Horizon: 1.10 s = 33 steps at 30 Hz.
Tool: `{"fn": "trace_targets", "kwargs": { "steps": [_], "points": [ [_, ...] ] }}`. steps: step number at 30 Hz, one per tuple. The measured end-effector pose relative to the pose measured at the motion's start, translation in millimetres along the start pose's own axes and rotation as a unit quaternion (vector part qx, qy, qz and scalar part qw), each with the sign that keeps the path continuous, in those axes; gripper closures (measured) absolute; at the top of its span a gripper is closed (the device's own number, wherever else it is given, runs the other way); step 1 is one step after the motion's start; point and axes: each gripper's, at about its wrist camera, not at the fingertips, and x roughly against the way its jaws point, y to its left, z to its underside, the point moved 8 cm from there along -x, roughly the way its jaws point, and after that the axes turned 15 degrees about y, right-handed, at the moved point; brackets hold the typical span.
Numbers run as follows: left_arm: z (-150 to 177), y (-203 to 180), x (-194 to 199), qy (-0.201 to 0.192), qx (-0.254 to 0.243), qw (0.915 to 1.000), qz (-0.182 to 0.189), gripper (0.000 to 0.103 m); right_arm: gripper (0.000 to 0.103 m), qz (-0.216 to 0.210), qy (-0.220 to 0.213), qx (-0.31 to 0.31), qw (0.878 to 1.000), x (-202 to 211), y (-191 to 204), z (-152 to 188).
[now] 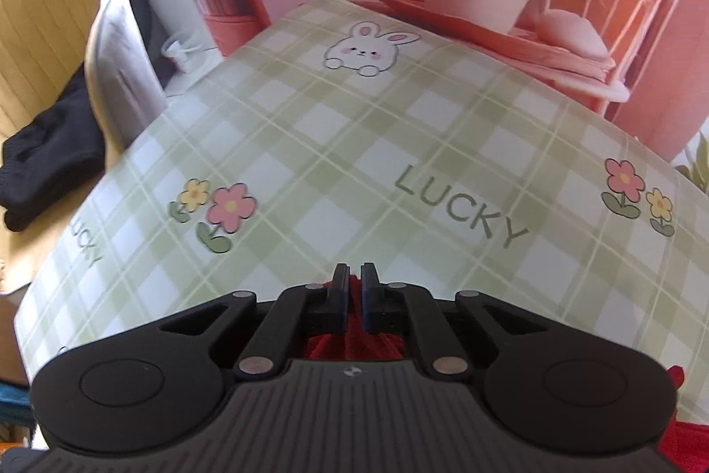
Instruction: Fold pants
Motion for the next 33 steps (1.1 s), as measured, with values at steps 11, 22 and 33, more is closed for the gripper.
{"fn": "trace_targets", "kwargs": {
  "steps": [11, 22, 33],
  "points": [
    [-21.5, 6.7, 20.1, -0.028, 0.017, 0.9993, -0.019, 0.094, 0.093, 0.01, -0.12, -0.059, 0.991, 83.1, -72.8, 60.3],
    [-27.0, -42.8, 6.7, 0.009, -0.072, 0.9973, 0.009, 0.094, 0.089, 0.007, -0.108, -0.113, 0.988, 86.4, -92.6, 196.1],
    [-2.6, -23.1, 8.9, 0.036, -0.079, 0.9955, -0.038, 0.089, 0.072, -0.034, -0.164, -0.236, 0.957, 105.8, -114.1, 286.1]
  ]
}}
